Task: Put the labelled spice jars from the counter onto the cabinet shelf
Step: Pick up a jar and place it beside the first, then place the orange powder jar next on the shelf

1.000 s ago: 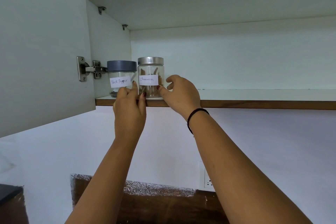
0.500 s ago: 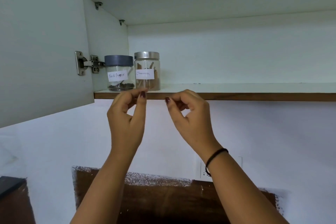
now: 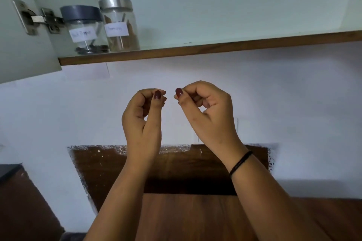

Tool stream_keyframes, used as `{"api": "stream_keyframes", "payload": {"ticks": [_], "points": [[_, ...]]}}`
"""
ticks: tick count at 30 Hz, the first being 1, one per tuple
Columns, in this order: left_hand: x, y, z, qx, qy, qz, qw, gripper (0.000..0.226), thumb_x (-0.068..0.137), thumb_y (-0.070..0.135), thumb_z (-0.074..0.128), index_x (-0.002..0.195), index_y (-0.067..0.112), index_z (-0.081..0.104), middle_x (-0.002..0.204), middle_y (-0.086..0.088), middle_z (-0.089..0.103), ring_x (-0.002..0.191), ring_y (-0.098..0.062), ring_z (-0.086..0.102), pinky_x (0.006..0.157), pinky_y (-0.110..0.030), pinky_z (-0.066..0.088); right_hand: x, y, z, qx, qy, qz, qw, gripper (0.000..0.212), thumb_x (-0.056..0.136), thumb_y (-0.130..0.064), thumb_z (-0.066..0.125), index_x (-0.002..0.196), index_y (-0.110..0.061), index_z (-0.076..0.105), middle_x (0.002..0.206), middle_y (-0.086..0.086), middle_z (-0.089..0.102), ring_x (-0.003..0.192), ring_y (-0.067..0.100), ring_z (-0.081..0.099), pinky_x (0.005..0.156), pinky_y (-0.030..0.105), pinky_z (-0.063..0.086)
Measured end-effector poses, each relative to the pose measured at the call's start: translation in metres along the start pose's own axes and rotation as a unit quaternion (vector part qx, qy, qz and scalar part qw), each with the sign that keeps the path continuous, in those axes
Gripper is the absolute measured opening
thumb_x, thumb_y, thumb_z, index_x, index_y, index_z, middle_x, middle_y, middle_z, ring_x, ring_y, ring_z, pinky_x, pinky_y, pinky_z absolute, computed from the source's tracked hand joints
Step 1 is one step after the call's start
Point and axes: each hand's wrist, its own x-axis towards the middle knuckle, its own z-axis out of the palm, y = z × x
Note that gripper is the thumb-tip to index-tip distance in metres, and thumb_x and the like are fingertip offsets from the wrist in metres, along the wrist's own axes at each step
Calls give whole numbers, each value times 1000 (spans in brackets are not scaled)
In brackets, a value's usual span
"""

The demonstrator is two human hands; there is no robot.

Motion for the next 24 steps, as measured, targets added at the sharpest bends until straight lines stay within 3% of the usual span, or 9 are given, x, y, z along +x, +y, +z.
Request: {"api": "stream_keyframes", "payload": {"ticks": [6, 9, 19, 24], "points": [[-39, -2, 17, 4, -25, -39, 999, 25, 103, 17, 48, 102, 9, 71, 99, 0, 72, 98, -17, 68, 90, -32, 55, -38, 8, -34, -26, -5, 29, 999, 15, 92, -14, 65, 82, -5, 73, 76, 3, 69, 72, 13, 62, 60, 18, 51], [-66, -8, 24, 1, -34, -63, 997, 24, 103, 15, 48, 104, 7, 70, 98, -1, 71, 96, -17, 68, 88, -29, 55, -58, 13, -47, -3, -16, 63, 998, 15, 92, -13, 65, 83, -4, 73, 76, 5, 69, 70, 15, 63, 61, 26, 54], [-155, -30, 23, 26, -69, -124, 989, 25, 101, 19, 47, 103, 3, 67, 91, -10, 69, 88, -28, 66, 78, -45, 54, -128, 28, -80, 48, -55, 103, 992, 16, 91, -6, 65, 80, 3, 70, 70, 11, 66, 64, 22, 61, 57, 42, 51], [-191, -32, 19, 43, -61, -160, 984, 28, 101, 23, 47, 105, 4, 67, 95, -11, 70, 93, -26, 68, 82, -39, 57, -159, 33, -97, 64, -75, 131, 986, 15, 91, -4, 64, 80, 5, 70, 72, 14, 66, 66, 27, 62, 58, 45, 49]]}}
